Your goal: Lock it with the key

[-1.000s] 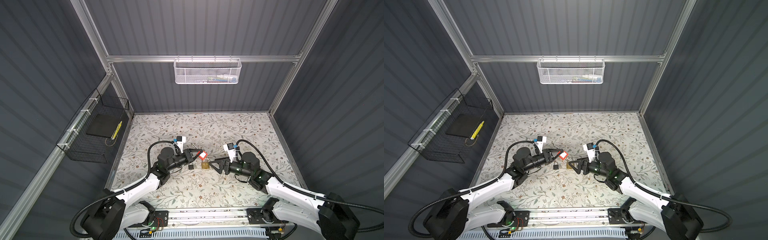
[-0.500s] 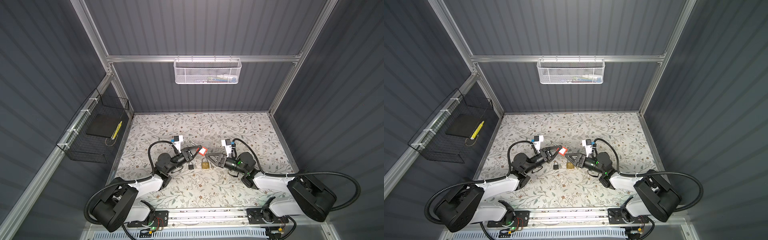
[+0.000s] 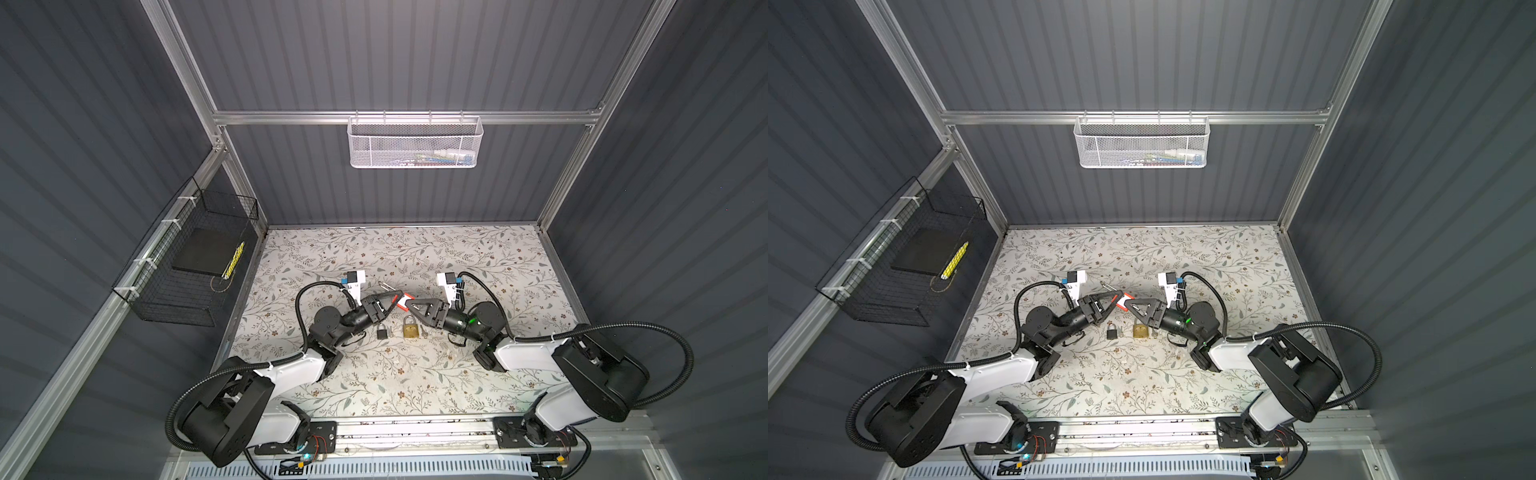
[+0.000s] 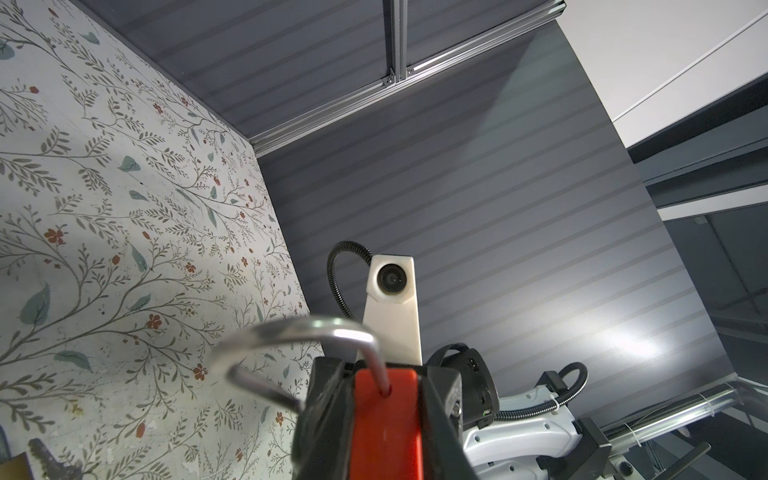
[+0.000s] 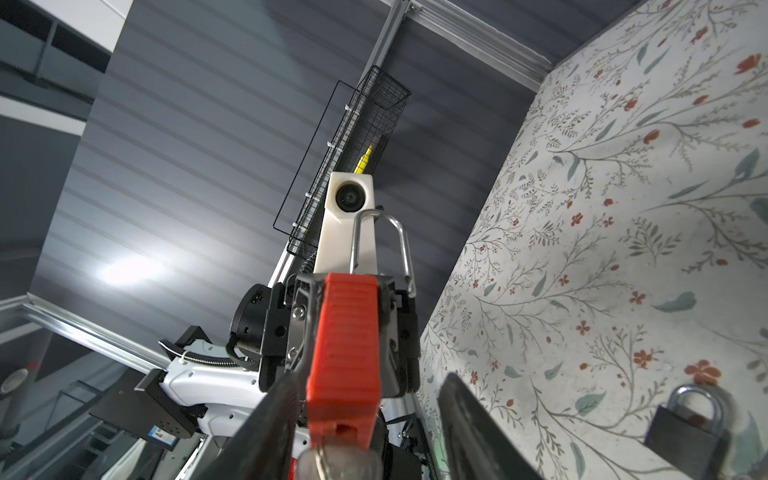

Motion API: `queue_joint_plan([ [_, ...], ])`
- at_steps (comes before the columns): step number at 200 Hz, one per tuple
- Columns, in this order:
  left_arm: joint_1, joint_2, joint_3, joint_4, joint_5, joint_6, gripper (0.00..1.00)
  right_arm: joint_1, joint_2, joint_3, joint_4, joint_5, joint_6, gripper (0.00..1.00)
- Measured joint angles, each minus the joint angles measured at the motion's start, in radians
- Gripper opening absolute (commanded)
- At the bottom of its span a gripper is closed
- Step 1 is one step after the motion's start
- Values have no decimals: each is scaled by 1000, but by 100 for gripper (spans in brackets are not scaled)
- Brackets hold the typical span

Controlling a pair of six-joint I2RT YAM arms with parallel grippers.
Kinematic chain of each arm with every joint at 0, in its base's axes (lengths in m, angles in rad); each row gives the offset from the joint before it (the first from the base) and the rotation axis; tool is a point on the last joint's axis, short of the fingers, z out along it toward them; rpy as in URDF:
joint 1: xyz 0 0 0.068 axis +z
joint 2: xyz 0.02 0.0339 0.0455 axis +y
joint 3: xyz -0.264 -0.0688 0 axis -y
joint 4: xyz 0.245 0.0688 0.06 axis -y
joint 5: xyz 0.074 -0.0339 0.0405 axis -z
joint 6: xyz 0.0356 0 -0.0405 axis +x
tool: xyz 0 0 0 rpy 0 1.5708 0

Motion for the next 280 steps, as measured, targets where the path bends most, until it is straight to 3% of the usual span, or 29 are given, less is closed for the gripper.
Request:
queue_joint_plan([
  [57, 0, 0, 0, -1, 0, 2, 5, 6, 10, 7, 30, -8, 19, 21],
  [84, 0, -11, 0, 2, -1, 12, 17, 7, 10, 13, 36, -13, 45, 11],
  [136, 0, -53, 0, -38, -8, 26, 59, 7, 10, 13, 24, -15, 29, 8],
  [184, 0, -122, 0, -108, -21, 52, 74, 7, -3, 13, 8, -18, 21, 7],
  [203, 1, -146, -1, -134, -23, 63, 85, 7, -19, 13, 2, -24, 22, 7],
  [280, 35, -174, -10, -188, -22, 72, 90, 8, -87, -3, -58, -67, 22, 5],
])
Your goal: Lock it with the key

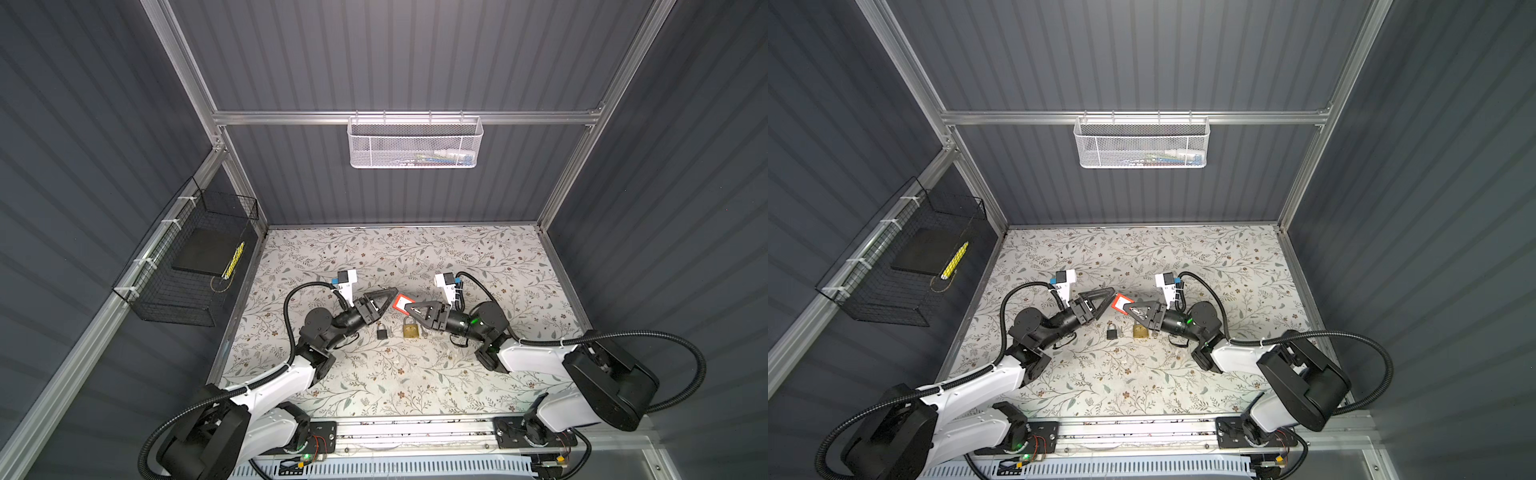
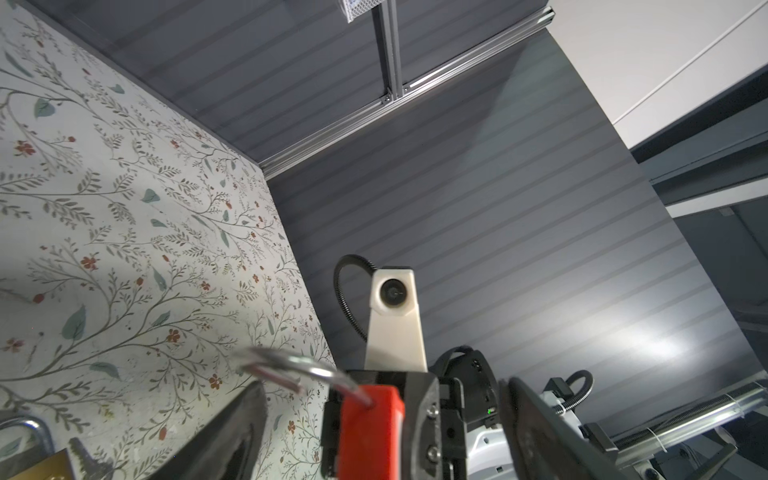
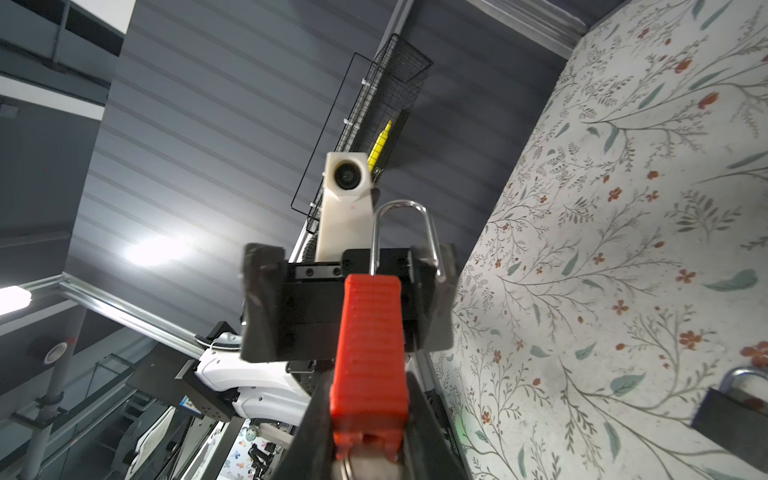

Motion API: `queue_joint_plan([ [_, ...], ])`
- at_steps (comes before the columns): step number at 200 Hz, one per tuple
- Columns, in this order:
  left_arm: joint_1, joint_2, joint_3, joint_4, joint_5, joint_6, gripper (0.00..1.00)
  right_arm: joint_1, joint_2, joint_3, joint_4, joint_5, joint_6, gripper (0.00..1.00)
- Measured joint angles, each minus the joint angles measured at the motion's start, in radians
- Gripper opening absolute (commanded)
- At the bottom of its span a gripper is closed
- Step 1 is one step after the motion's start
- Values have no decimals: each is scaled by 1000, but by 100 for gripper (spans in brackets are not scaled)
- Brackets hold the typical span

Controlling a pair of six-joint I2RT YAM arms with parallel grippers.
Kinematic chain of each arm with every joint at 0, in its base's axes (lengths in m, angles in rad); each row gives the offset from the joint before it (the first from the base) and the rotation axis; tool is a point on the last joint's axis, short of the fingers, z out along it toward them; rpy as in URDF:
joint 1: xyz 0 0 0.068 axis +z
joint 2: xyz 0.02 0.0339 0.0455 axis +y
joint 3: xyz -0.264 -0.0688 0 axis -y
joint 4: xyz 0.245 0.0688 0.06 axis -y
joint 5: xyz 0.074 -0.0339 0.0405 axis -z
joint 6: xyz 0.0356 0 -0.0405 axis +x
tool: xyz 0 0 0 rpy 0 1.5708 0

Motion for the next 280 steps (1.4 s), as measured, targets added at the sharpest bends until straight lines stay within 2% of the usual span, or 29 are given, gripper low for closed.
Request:
queue_joint_plan([
  [37, 5, 6, 0, -12, 0, 3, 90, 3, -86, -3, -36, -18, -15, 6],
  [75, 5, 9, 0, -20, 1, 7, 91, 3, -102, -34, -55, -23, -18, 5],
  [110, 5, 10, 0, -30, 1, 9, 85, 3, -102, -67, -70, -25, -19, 5],
  [131, 7, 9, 0, -31, 1, 10, 75, 3, -102, -69, -76, -25, -23, 5],
  [147, 10, 8, 0, -32, 3, 19, 59, 2, -102, -71, -76, -24, -23, 5],
  [167, 11, 8, 0, -37, 5, 18, 49, -1, -102, -73, -76, -24, -23, 4],
  [199, 13, 7, 0, -39, 5, 16, 41, -13, -103, -76, -78, -25, -25, 4],
  [240, 18, -5, 0, -48, 8, 18, 25, -31, -129, -77, -108, -29, -46, 4],
  [280, 18, -25, 0, -63, 12, 18, 15, -38, -151, -77, -158, -44, -74, 4],
])
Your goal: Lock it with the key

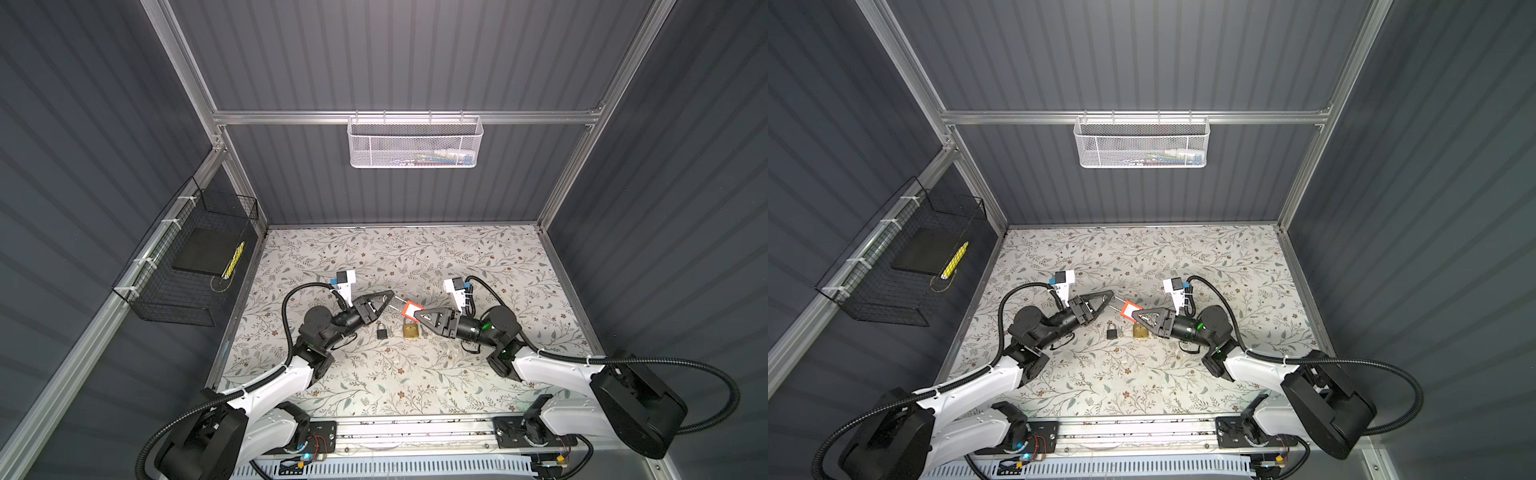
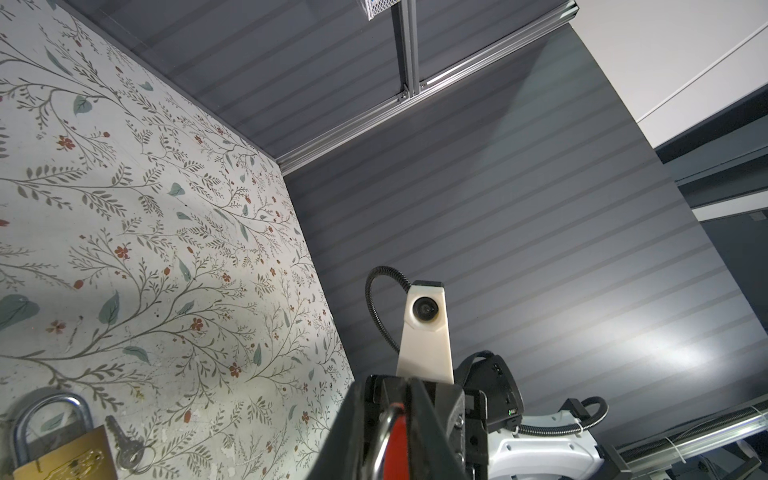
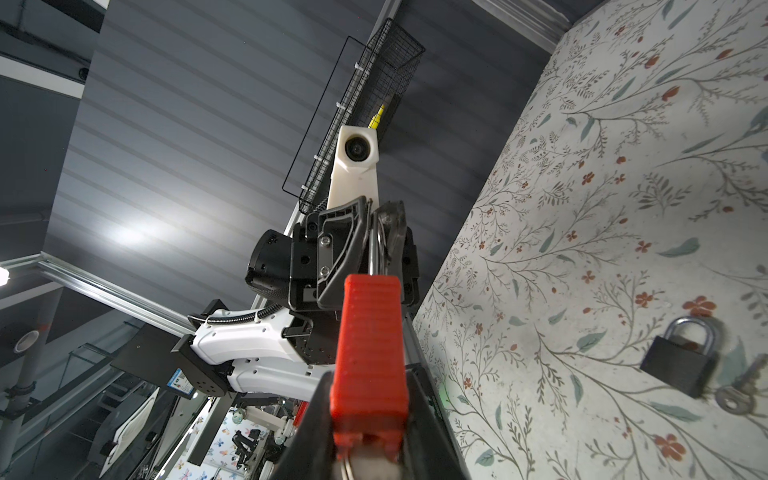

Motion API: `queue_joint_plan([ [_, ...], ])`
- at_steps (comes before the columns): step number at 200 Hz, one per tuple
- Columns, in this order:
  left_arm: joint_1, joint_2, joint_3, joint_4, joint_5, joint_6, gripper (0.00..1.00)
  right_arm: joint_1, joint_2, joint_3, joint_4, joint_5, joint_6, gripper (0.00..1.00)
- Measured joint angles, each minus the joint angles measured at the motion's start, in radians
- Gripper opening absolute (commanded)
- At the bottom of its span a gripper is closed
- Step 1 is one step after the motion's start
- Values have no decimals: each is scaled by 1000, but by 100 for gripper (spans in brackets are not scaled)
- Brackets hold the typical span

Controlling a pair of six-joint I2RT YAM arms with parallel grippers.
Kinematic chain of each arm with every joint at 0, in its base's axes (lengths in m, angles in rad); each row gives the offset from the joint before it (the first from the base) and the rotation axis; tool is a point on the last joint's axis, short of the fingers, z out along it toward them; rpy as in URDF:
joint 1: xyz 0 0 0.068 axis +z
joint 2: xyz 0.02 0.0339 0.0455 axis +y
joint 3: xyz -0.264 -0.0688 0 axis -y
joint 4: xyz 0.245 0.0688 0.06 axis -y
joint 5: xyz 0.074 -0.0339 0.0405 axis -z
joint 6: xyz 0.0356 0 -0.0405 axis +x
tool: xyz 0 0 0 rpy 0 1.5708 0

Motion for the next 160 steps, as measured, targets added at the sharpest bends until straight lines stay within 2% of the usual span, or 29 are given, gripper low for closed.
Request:
queue_joint_plan([
  [44, 0, -2, 0, -17, 0, 4, 9, -1, -5, 3, -43, -14, -32, 4],
  [90, 6, -1, 0, -5, 1, -7, 8, -5, 18, 35, -59, -34, -35, 3],
  [160, 26, 4, 0, 31, -24, -12, 9, -12, 177, 83, 143, -84, 82, 0],
])
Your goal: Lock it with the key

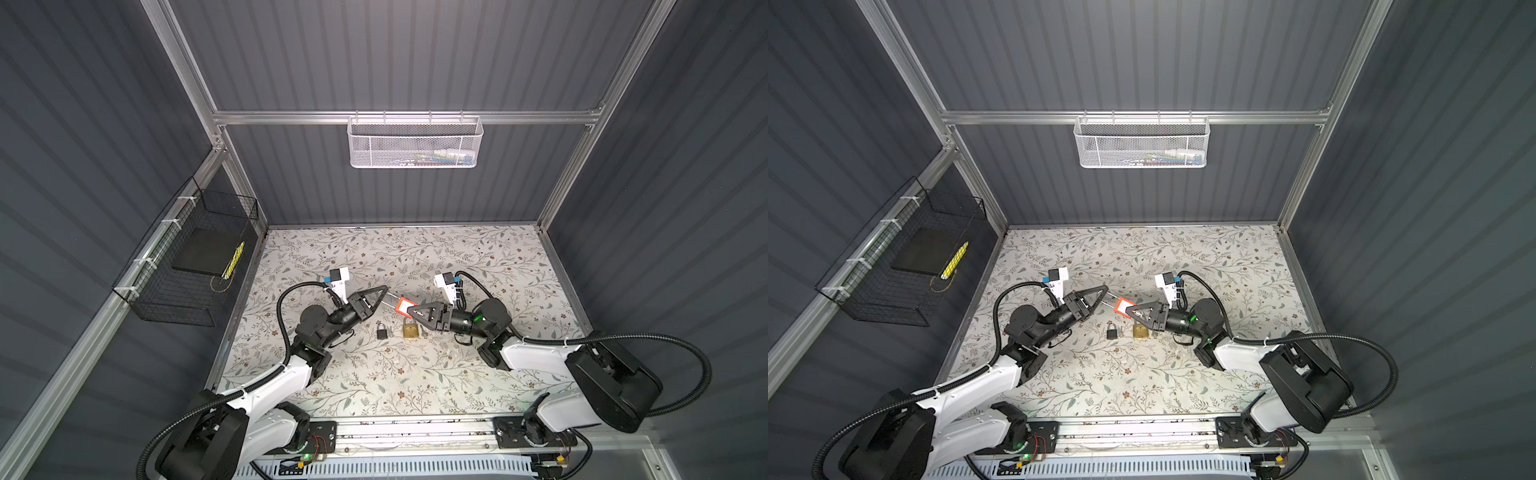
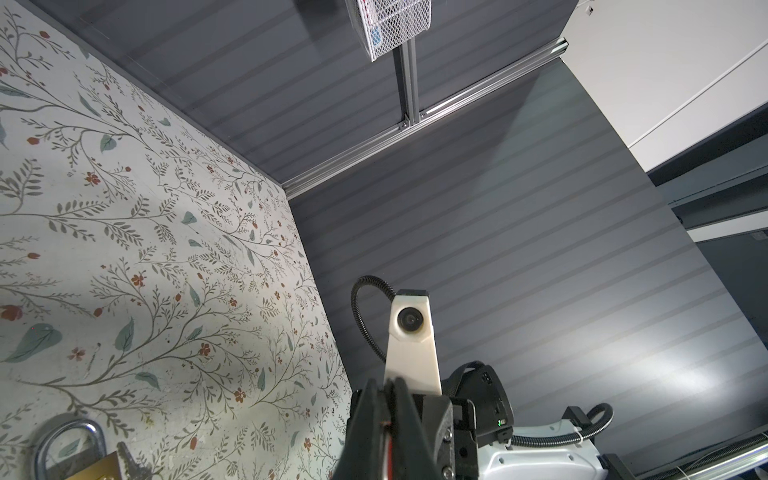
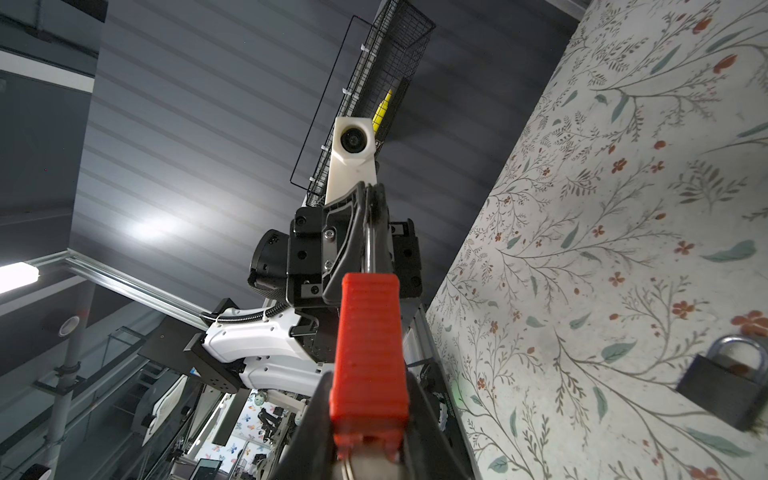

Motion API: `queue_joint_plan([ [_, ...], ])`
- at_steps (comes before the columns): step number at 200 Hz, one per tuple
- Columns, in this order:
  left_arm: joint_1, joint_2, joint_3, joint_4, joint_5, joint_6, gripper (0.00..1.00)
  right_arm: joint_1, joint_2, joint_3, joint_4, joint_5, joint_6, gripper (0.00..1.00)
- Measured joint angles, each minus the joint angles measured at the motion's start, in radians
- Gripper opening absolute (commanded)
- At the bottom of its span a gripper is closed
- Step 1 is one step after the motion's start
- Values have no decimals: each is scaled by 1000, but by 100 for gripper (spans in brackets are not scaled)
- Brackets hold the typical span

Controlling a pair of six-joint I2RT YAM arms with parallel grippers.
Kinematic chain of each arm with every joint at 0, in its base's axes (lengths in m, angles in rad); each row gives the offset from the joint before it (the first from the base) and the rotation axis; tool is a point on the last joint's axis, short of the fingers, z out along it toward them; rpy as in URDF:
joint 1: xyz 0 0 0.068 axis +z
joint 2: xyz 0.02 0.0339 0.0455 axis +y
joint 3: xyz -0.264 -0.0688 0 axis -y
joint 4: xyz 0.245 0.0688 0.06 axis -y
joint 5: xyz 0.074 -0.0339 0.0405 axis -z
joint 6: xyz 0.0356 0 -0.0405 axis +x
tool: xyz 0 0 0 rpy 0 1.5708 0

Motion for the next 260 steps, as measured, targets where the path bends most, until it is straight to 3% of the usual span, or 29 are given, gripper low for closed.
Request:
queue_joint_plan([
  [82, -4, 5, 0, 39, 2, -19, 7, 2, 74, 45, 97, -19, 63, 0],
  [133, -10, 4, 0, 29, 42, -34, 9, 5, -51, 49, -147, -14, -75, 0],
  [155, -10, 5, 0, 27, 42, -38, 12, 5, -53, 62, -169, -18, -92, 0],
  [198, -14, 20, -16, 28, 47, -63, 33, 8, 8, 86, -113, -24, -68, 0],
  [213, -14, 19, -22, 28, 47, -66, 46, 9, -2, 86, -123, -22, -75, 0],
  [260, -14, -7, -26, 8, 51, -65, 63, 9, -59, 82, -159, -21, -101, 0],
])
